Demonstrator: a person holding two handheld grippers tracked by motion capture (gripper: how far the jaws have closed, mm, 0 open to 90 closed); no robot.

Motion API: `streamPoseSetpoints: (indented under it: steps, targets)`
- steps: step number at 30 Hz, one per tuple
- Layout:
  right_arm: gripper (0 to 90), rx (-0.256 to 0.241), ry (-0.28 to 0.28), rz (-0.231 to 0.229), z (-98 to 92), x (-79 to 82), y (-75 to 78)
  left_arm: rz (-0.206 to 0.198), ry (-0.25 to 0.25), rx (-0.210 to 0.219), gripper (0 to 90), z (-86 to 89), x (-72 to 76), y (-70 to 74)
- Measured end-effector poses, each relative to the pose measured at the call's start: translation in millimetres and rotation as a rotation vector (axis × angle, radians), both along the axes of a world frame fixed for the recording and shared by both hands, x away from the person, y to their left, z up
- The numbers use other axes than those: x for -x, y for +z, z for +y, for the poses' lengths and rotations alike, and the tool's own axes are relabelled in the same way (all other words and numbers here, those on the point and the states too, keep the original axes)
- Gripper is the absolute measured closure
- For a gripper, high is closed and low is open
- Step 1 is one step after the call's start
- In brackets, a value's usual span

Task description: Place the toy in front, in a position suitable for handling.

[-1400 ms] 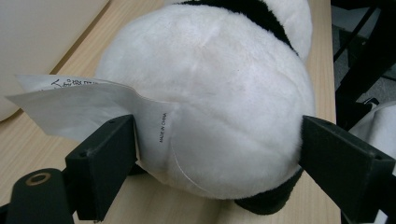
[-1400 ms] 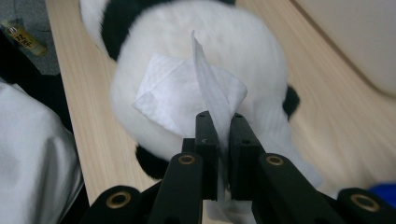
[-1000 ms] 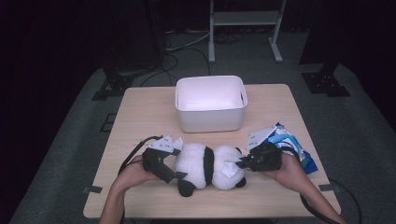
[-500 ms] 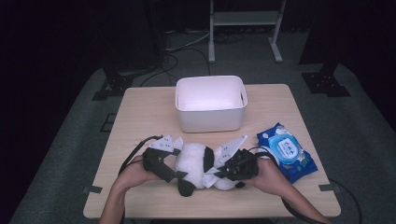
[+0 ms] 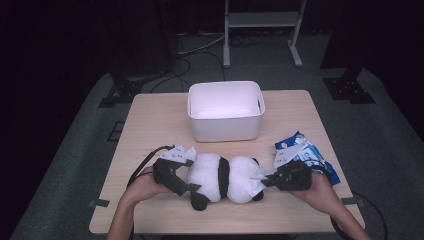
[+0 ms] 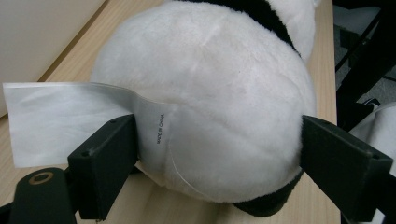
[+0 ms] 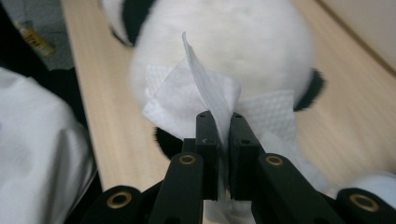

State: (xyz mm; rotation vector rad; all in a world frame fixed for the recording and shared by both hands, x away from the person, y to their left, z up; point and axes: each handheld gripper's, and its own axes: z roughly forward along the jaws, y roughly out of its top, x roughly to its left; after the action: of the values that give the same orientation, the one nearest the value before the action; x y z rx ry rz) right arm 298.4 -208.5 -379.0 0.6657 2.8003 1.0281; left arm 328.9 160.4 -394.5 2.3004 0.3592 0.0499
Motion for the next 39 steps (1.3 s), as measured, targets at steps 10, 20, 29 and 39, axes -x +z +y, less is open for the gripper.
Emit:
streamPoseSetpoints:
  steps: [10,20,29,39]
  targets:
    - [84.0,-0.003,-0.015,0.003,16.7,-44.5,13.3,-0.004,-0.023,0.013,12.5,-5.4,-0.2,-2.0]
    - [83.9,0.036,0.080,0.003,69.5,-61.0,20.9,-0.013,-0.049,0.012,12.5,-11.2,0.0,-3.2]
    - [83.9,0.009,0.027,0.015,37.3,-56.2,22.0,0.009,-0.076,0.010,12.6,-20.1,0.5,-8.2]
    - [83.9,-0.007,0.152,-0.010,71.0,-32.6,27.3,0.014,-0.087,0.012,12.8,-23.5,-1.5,-10.0]
